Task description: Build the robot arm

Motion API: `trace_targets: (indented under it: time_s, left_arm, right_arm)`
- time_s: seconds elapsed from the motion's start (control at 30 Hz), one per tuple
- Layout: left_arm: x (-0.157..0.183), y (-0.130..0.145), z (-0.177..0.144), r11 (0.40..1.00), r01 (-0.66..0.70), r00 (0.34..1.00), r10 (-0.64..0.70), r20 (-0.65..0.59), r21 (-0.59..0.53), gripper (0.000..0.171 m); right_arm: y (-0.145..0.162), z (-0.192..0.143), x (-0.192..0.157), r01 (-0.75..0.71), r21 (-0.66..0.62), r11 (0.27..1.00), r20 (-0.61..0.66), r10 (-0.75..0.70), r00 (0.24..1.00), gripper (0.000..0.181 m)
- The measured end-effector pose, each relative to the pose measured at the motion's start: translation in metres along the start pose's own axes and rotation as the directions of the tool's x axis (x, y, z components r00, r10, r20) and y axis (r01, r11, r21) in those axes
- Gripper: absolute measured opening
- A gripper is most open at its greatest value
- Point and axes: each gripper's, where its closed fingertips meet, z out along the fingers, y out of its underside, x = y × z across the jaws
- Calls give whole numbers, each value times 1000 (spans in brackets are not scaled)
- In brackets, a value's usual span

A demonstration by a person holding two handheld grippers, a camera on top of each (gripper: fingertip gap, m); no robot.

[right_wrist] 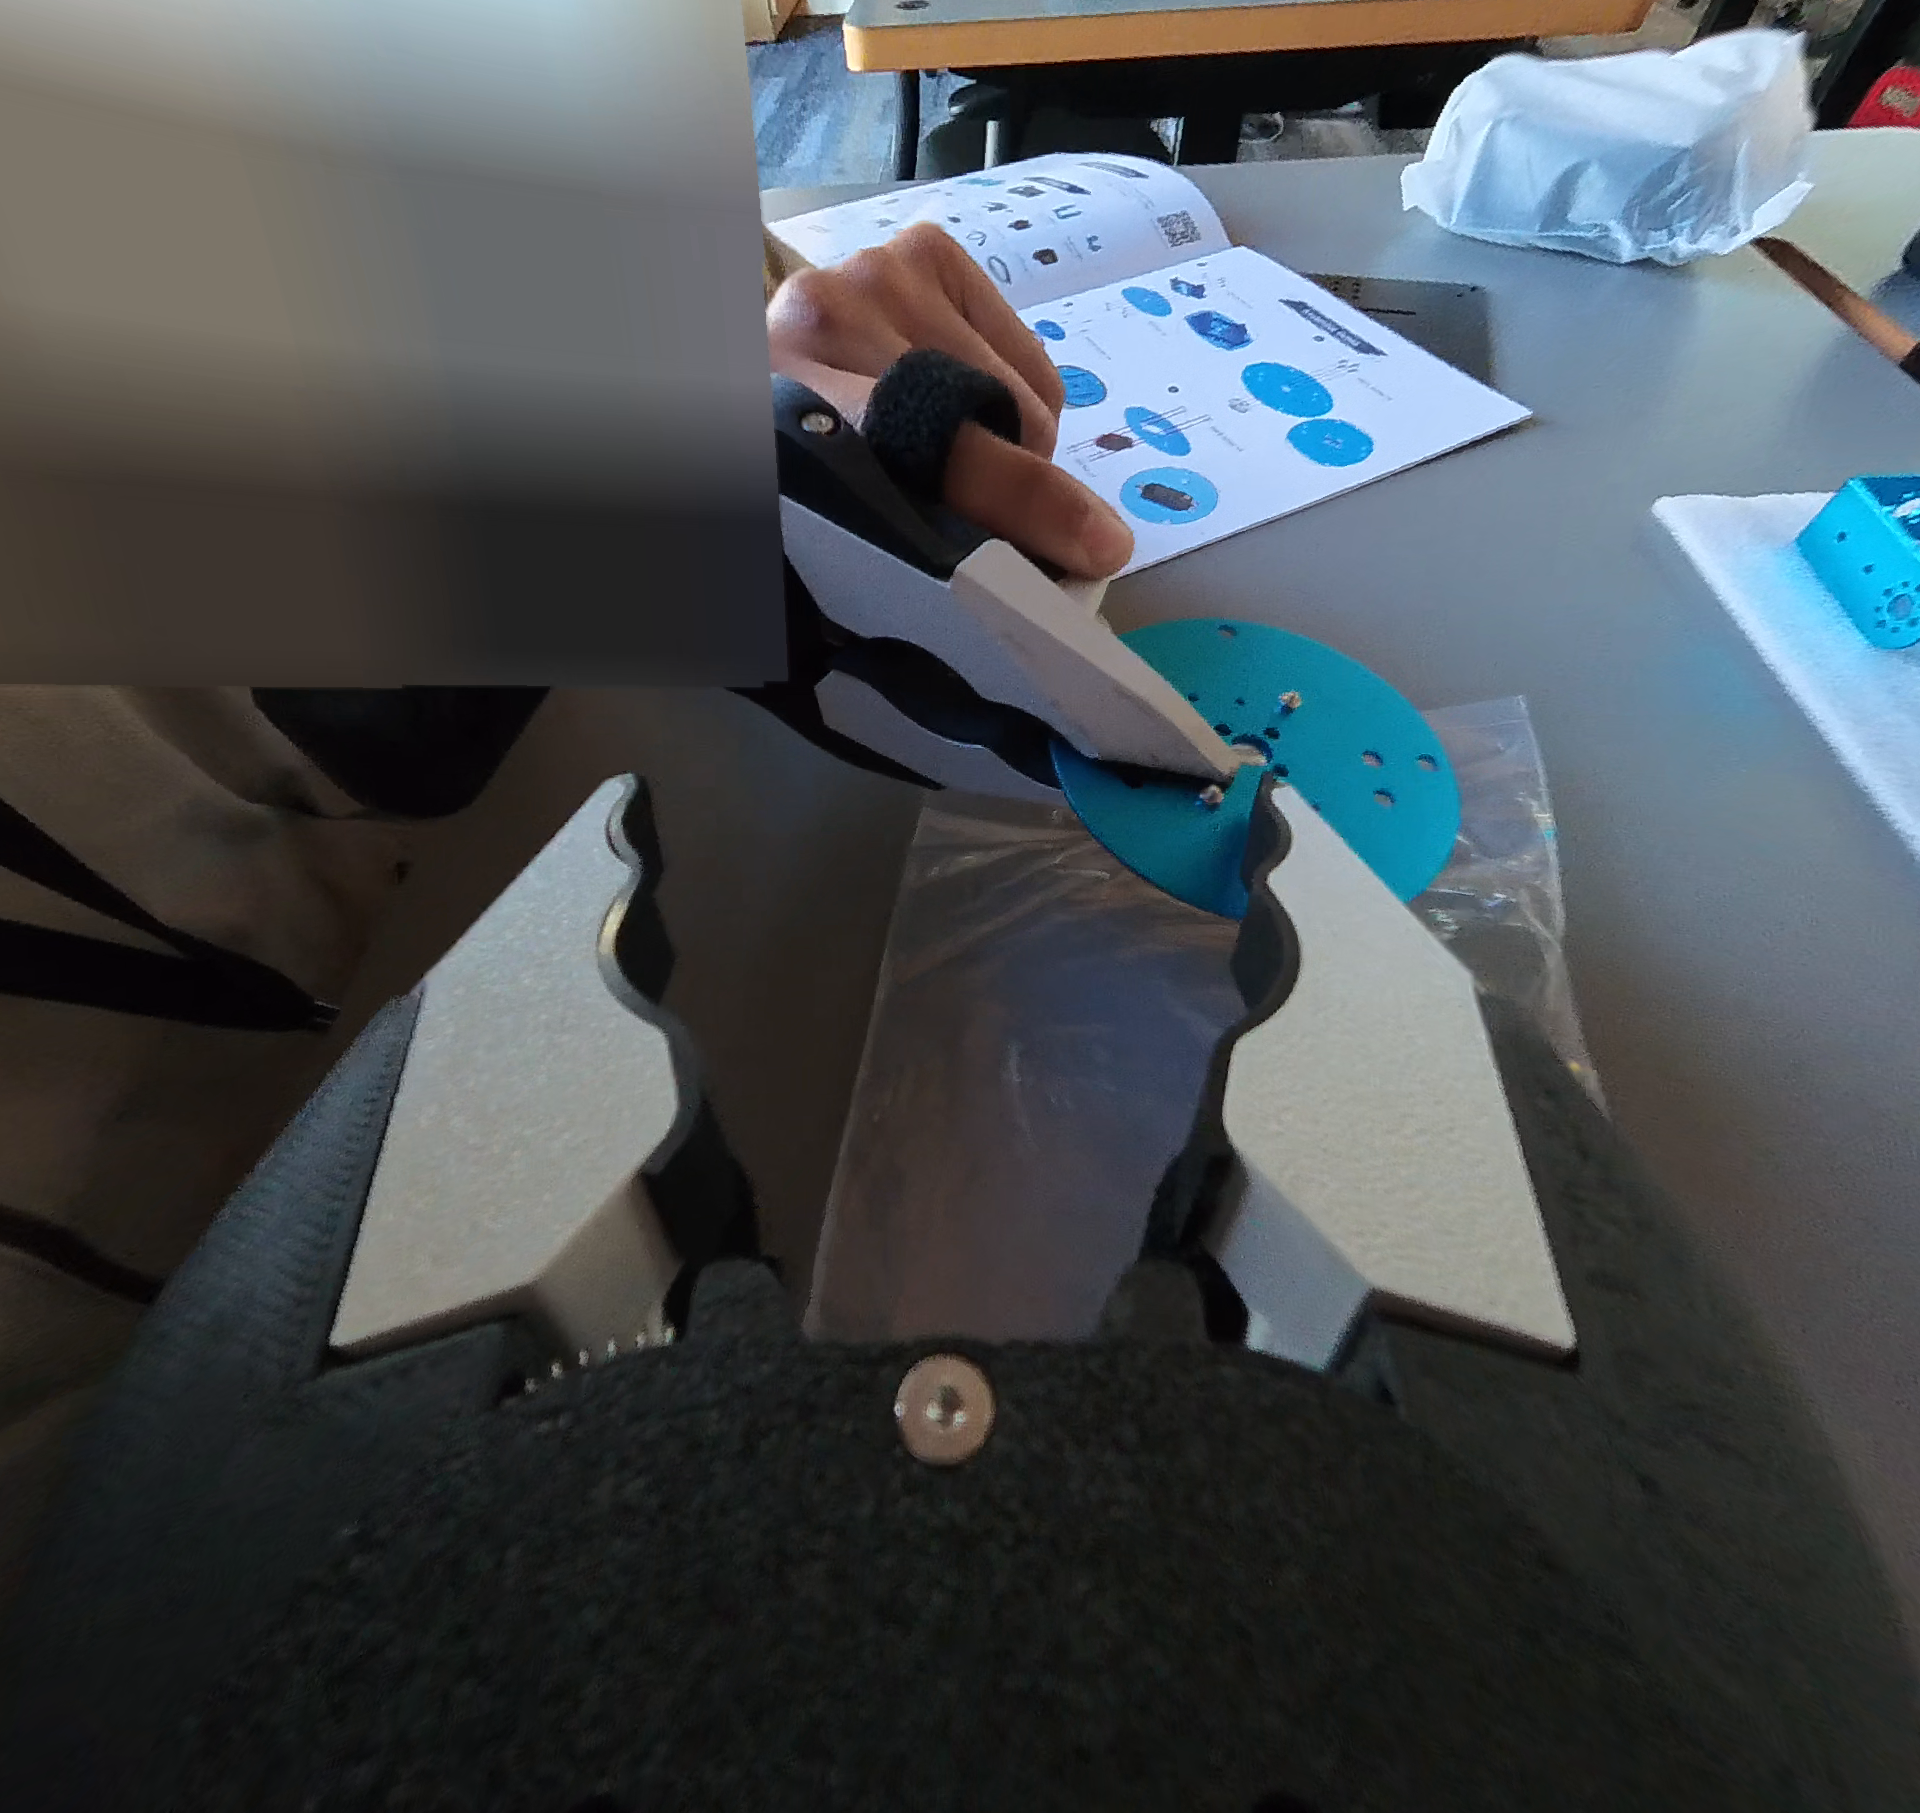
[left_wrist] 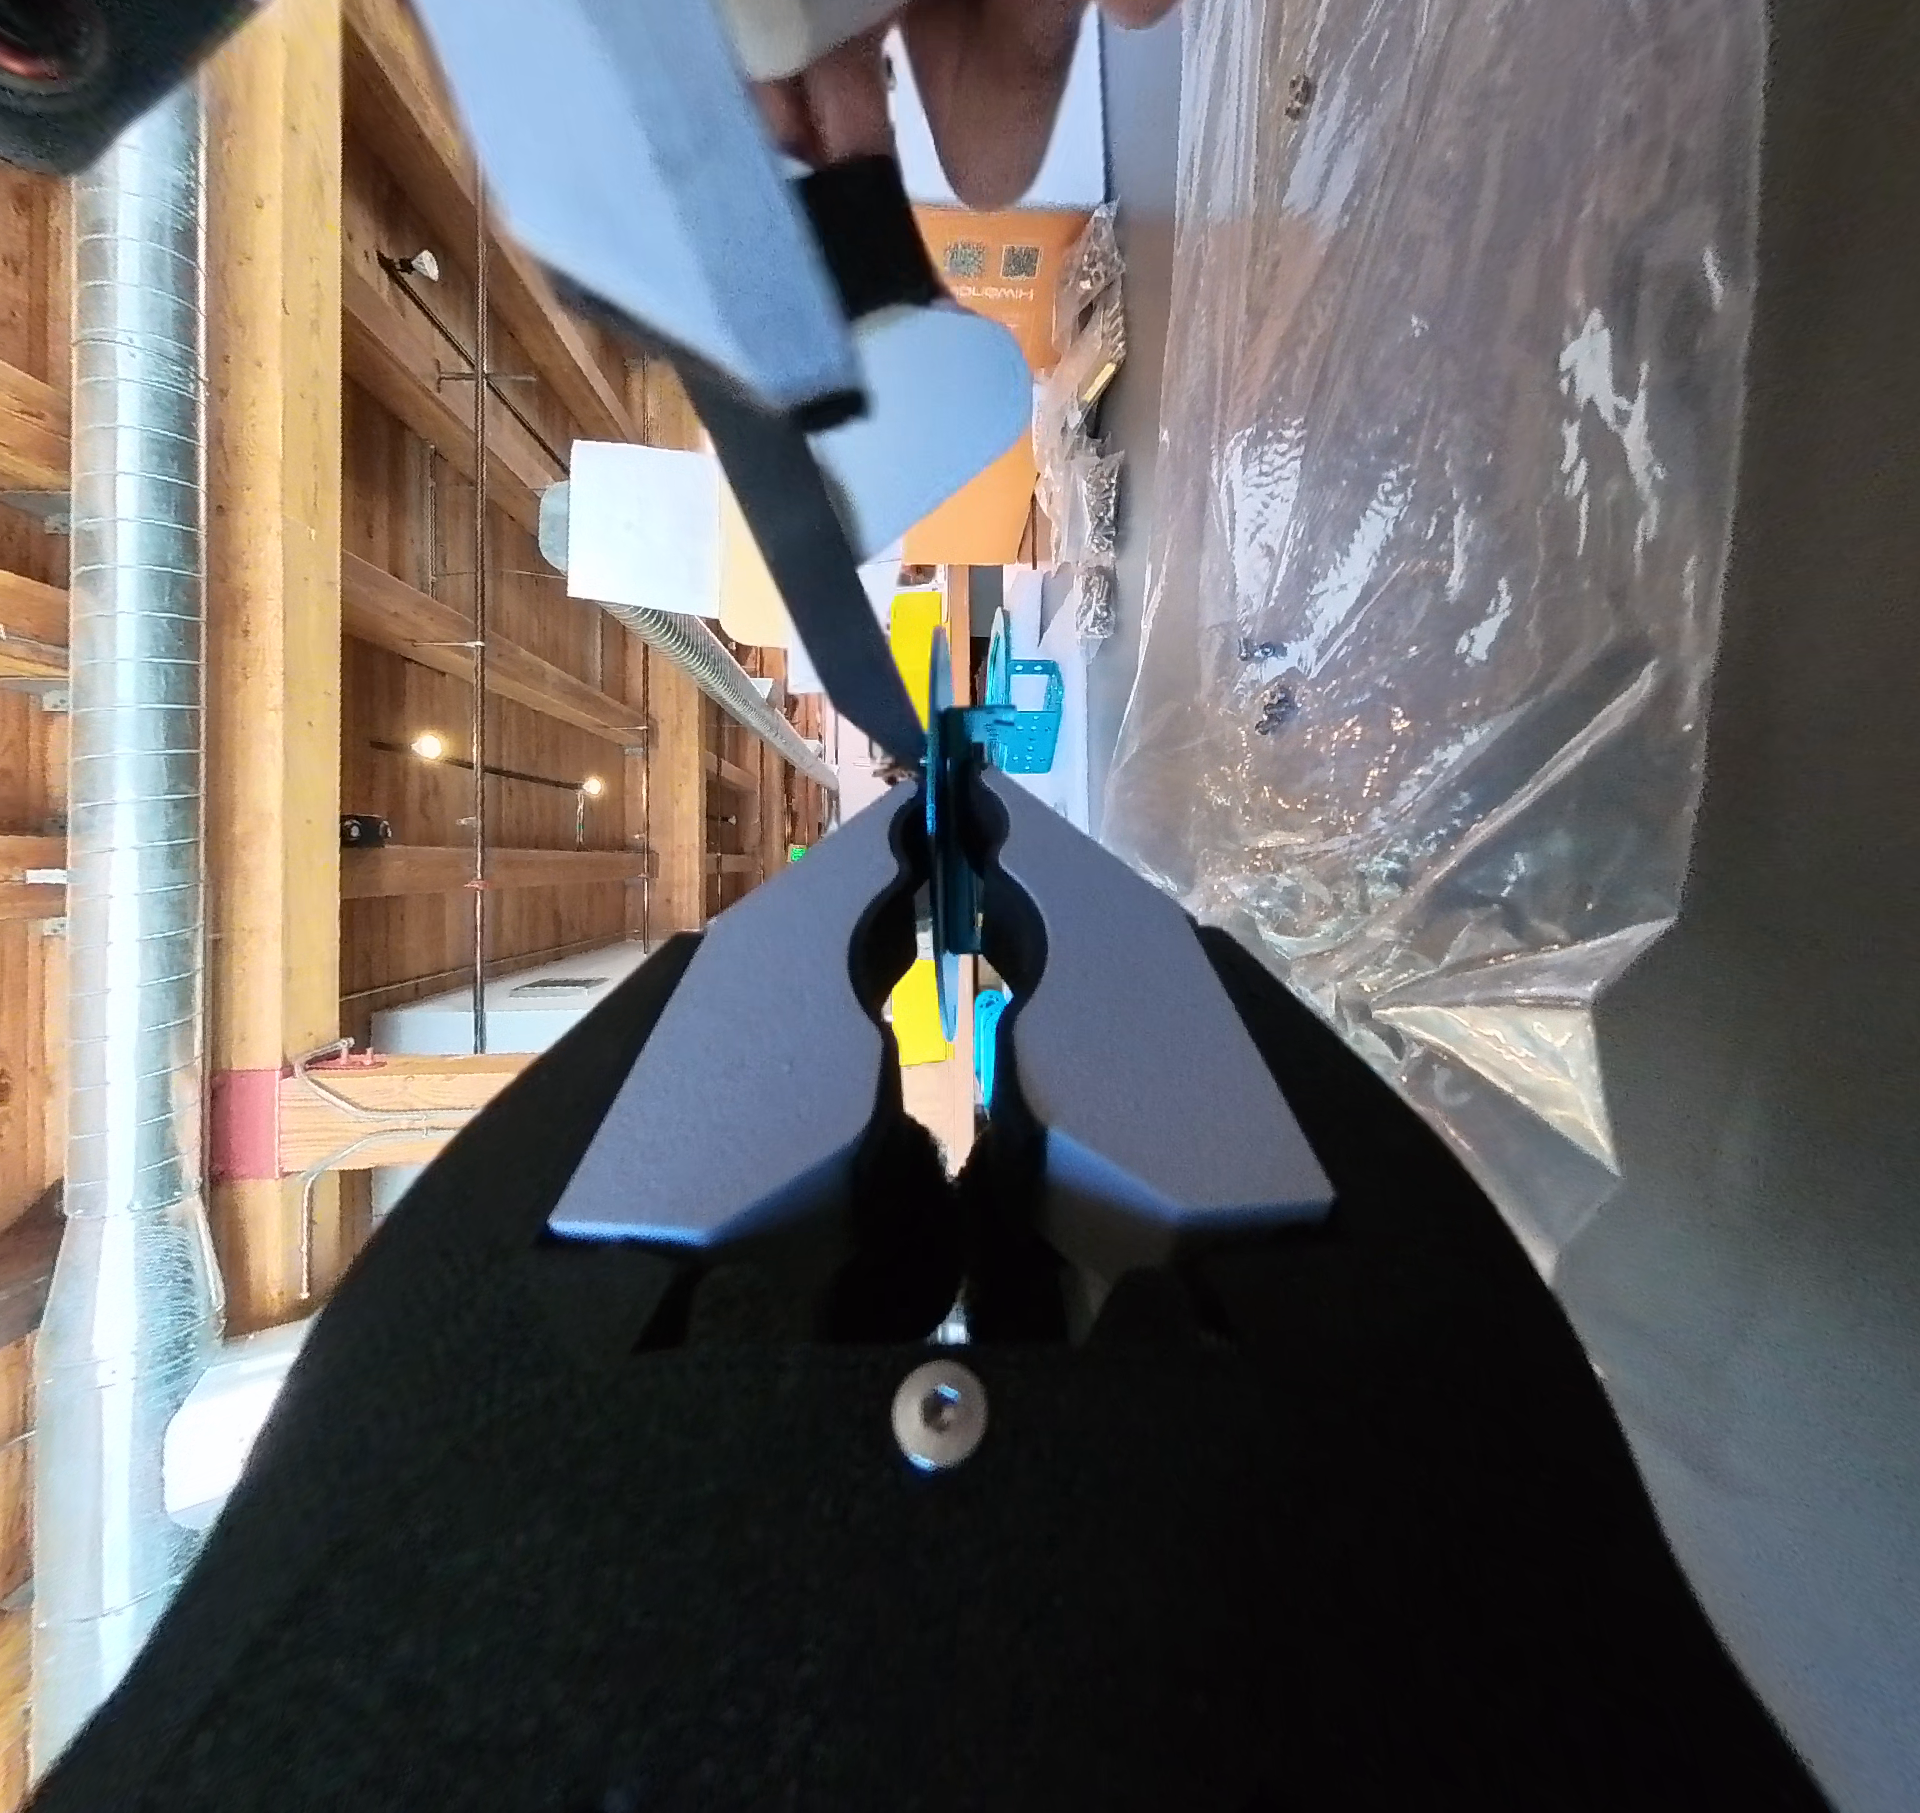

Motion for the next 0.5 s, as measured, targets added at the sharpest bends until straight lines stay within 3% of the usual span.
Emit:
trace_targets:
  time_s: [0.13,0.23,0.5]
  left_arm:
    - [3,-2,-1,1000,-7,1000,7,-10,15,3]
    - [-1,4,1,1000,4,1000,-4,0,-21,3]
    - [-4,1,0,1000,9,1000,-9,13,-9,3]
  right_arm:
    - [2,1,-9,-52,-7,999,44,52,998,114]
    - [-2,-8,-13,-40,1,999,79,40,996,95]
    - [-10,-10,2,-24,58,998,-4,24,1000,111]
